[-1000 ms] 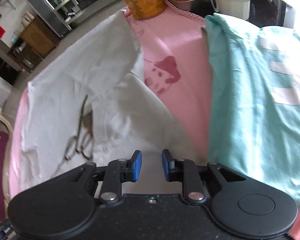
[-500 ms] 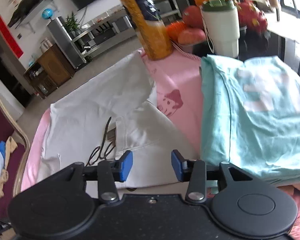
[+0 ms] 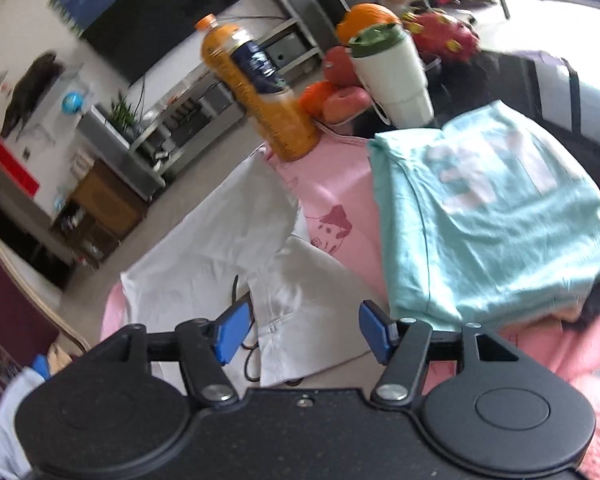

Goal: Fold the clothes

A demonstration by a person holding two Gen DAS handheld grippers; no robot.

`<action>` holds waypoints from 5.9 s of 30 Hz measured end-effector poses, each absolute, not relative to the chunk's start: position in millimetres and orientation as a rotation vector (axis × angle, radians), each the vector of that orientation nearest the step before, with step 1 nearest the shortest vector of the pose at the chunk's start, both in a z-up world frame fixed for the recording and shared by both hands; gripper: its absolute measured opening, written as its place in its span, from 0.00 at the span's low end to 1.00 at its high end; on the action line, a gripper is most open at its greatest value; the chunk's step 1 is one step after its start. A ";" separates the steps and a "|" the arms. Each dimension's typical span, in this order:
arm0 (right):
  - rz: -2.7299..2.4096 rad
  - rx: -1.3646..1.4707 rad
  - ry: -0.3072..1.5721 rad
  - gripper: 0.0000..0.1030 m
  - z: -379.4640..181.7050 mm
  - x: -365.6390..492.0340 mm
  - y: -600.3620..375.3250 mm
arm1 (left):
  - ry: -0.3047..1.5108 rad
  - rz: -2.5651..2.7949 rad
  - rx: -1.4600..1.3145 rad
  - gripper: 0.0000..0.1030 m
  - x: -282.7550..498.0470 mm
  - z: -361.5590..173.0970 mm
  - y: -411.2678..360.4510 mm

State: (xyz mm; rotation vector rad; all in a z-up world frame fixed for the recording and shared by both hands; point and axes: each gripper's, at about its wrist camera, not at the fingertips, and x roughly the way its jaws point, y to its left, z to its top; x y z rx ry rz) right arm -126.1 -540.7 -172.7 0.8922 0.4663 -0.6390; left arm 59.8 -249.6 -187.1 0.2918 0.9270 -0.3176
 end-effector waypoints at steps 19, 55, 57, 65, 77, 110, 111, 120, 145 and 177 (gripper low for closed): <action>-0.610 0.845 0.473 0.67 -169.9 -124.9 -530.7 | 0.944 -0.298 0.305 0.71 61.7 -191.3 -246.9; -0.329 0.803 0.612 0.19 -192.5 -12.8 -625.7 | 0.790 -0.339 0.302 0.55 157.7 -154.1 -289.3; -0.359 0.778 0.710 0.19 -206.8 -0.5 -628.9 | 0.799 -0.371 0.311 0.55 164.5 -166.6 -300.6; -0.337 0.827 0.820 0.19 -235.5 22.9 -632.9 | 0.930 -0.338 0.244 0.55 193.4 -217.8 -300.9; -0.513 0.808 0.706 0.15 -222.7 -1.4 -642.8 | 0.891 -0.209 0.184 0.51 192.2 -211.0 -278.0; -0.594 0.417 0.662 0.29 -172.4 221.6 -715.4 | 0.831 -0.299 0.179 0.59 391.2 -185.9 -372.1; -0.614 0.407 0.677 0.30 -179.6 231.5 -718.9 | 0.838 -0.302 0.177 0.59 398.0 -191.9 -376.1; -0.764 0.373 0.767 0.20 -234.0 286.9 -721.5 | 0.879 -0.271 0.034 0.60 442.7 -223.4 -374.9; -0.661 0.463 0.542 0.00 -221.7 240.3 -727.1 | 0.728 -0.289 0.065 0.03 441.0 -189.2 -403.0; -0.776 0.279 0.757 0.26 -250.9 313.5 -715.0 | 0.673 -0.258 0.210 0.04 427.2 -217.4 -397.4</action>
